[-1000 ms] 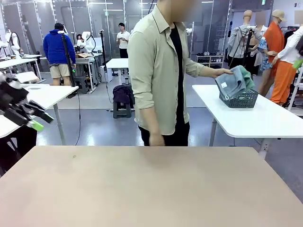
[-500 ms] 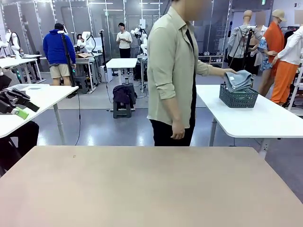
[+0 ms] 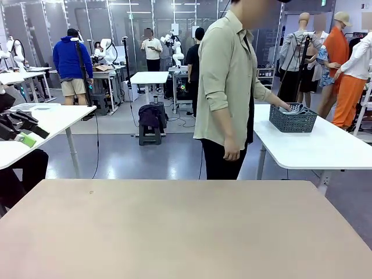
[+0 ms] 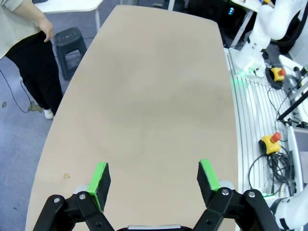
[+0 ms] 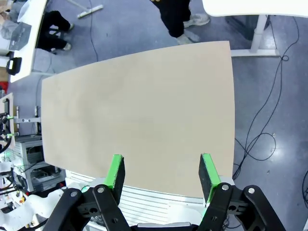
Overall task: Fold the towels and place them in the basket.
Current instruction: Stack the folded Towel with hook on the right side of the table.
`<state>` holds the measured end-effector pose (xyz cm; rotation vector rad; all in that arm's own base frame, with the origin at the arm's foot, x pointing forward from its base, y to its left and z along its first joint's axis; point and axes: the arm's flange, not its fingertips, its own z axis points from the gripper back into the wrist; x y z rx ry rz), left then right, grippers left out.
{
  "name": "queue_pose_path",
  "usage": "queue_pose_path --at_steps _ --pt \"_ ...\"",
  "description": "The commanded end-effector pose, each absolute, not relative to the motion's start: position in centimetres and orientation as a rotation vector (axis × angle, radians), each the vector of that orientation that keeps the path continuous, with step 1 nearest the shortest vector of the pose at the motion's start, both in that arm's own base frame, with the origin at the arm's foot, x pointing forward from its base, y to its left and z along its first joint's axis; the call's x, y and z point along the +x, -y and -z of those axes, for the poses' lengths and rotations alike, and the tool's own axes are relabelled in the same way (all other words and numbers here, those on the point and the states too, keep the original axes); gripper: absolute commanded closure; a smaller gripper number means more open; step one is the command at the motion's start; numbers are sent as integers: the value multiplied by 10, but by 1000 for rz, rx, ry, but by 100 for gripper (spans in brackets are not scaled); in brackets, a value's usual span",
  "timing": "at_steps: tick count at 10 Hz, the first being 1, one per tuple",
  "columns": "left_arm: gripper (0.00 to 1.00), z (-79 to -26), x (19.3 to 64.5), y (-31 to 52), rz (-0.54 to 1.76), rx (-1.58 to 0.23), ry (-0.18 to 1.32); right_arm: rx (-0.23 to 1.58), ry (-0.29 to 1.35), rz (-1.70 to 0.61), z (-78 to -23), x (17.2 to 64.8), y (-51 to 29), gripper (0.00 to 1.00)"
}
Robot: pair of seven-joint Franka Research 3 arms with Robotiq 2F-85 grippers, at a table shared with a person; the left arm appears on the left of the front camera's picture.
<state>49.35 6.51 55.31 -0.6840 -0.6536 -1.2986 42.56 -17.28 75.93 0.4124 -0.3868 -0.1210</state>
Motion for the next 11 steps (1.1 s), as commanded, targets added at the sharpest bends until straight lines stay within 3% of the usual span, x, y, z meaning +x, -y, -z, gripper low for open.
queue_pose_path --at_steps 1,11 --pt "8 -556 493 -66 1302 -677 660 403 388 133 -760 424 172 22" --pt "8 -556 493 -66 1302 -677 660 403 388 133 -760 424 172 22"
